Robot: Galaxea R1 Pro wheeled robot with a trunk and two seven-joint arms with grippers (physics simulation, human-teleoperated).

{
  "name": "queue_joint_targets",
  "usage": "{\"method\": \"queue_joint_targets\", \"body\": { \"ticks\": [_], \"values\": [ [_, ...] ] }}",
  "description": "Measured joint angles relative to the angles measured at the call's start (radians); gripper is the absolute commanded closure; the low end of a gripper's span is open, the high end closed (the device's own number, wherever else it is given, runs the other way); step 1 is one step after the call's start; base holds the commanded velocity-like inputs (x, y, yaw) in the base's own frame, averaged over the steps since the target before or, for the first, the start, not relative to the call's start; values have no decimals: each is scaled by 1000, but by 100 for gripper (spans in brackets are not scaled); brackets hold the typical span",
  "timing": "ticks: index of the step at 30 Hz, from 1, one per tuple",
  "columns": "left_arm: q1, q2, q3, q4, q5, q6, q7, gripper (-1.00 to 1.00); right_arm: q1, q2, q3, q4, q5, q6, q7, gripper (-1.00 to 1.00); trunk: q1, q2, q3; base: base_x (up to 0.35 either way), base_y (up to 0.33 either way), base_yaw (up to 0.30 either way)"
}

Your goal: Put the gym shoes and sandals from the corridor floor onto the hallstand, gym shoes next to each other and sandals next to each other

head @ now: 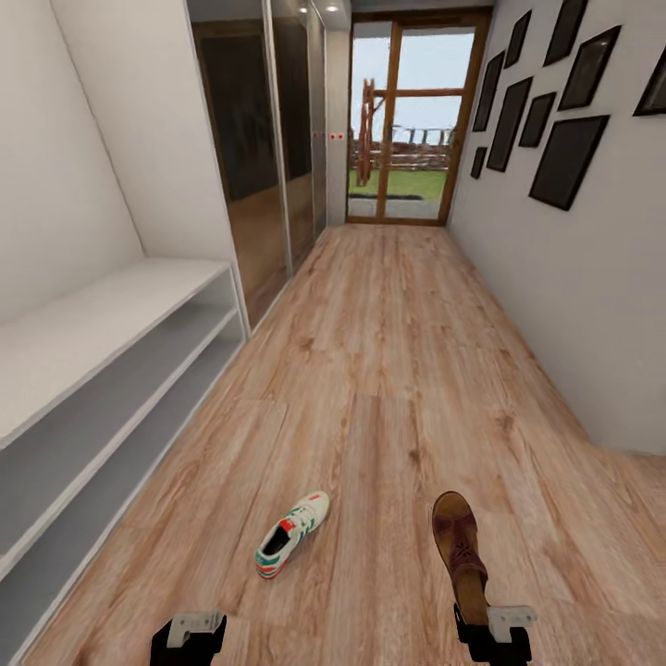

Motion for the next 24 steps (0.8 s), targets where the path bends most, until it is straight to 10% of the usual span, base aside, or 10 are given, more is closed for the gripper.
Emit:
{"method": "queue_joint_targets", "body": {
  "ticks": [24],
  "values": [
    [0,1,0,0,0,0,0,-100,0,0,1,0,0,0,3,100,0,0,-6,1,4,-126]
  ]
}}
